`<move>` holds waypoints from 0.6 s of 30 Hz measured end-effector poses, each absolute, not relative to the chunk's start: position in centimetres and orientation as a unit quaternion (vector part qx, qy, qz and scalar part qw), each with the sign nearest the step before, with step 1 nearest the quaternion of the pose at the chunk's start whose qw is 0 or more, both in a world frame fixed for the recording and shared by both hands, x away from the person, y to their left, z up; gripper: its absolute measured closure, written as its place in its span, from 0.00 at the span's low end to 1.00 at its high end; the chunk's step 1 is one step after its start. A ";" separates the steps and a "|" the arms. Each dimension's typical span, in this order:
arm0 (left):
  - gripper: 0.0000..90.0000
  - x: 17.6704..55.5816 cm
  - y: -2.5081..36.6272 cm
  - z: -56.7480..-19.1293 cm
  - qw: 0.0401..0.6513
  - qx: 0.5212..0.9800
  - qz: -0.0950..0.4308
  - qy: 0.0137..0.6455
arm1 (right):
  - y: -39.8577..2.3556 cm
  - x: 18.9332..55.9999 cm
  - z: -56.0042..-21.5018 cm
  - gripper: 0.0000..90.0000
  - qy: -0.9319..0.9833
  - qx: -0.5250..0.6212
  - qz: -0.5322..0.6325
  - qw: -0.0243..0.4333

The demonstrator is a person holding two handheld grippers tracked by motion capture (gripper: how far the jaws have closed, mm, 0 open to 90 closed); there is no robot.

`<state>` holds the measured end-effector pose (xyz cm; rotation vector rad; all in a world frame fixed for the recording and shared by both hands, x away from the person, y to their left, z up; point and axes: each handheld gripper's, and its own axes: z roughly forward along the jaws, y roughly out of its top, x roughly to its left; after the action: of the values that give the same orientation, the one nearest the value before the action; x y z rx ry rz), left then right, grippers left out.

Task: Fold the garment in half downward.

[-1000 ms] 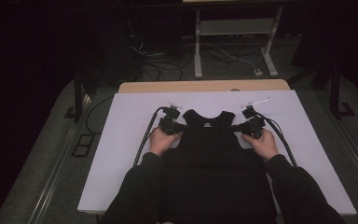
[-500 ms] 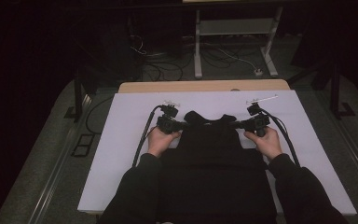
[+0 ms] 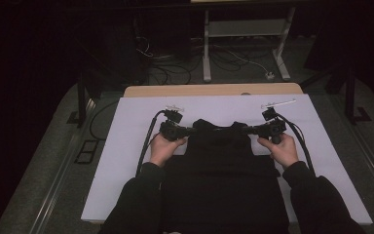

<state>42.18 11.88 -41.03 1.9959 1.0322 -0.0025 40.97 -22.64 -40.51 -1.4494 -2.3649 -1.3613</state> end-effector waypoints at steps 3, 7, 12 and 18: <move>0.95 41.9 12.2 -40.8 0.436 0.799 0.000 0.413 | -22.8 40.7 -40.4 0.96 -0.762 -0.468 -0.447 0.028; 0.94 41.5 12.4 -40.6 0.437 0.802 -0.002 0.406 | -22.7 40.3 -40.1 0.96 -0.762 -0.465 -0.450 0.029; 0.95 41.1 12.6 -40.1 0.446 0.800 0.003 0.401 | -22.8 39.8 -39.7 0.96 -0.763 -0.460 -0.453 0.024; 0.95 40.6 12.8 -39.6 0.451 0.797 -0.005 0.402 | -22.9 39.4 -39.5 0.96 -0.763 -0.456 -0.457 0.026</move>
<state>40.61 12.82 -39.59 1.9687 0.9942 -0.0113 39.37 -22.89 -39.46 -1.4105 -2.3587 -1.4128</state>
